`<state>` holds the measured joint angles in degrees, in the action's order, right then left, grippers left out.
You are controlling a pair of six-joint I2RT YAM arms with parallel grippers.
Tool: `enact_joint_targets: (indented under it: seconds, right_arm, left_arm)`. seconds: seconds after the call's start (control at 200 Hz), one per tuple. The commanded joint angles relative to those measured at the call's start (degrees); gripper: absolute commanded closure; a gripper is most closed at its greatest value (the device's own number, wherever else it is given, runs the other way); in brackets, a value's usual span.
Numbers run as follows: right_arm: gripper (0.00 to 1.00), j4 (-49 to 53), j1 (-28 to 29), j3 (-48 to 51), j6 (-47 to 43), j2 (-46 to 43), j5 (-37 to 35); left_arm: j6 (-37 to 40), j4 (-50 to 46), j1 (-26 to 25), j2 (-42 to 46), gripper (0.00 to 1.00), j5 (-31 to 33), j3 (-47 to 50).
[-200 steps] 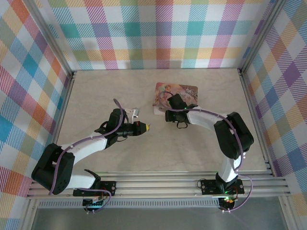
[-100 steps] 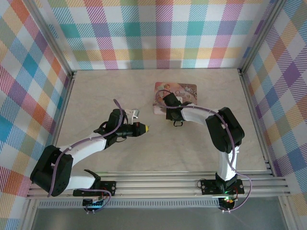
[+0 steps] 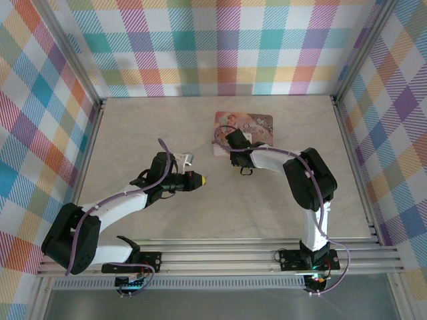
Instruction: Unlock the padlock with the key
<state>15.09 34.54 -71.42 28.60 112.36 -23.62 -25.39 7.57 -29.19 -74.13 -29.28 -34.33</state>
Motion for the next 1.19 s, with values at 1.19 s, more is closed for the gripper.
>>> enact_joint_targets:
  seconds: [1.19]
  right_arm:
    - [1.00, 12.89, -8.79, -1.87, 9.21, -14.90, 43.43]
  left_arm:
    - [-2.65, 30.35, -3.82, -12.06, 1.00, -1.14, 0.83]
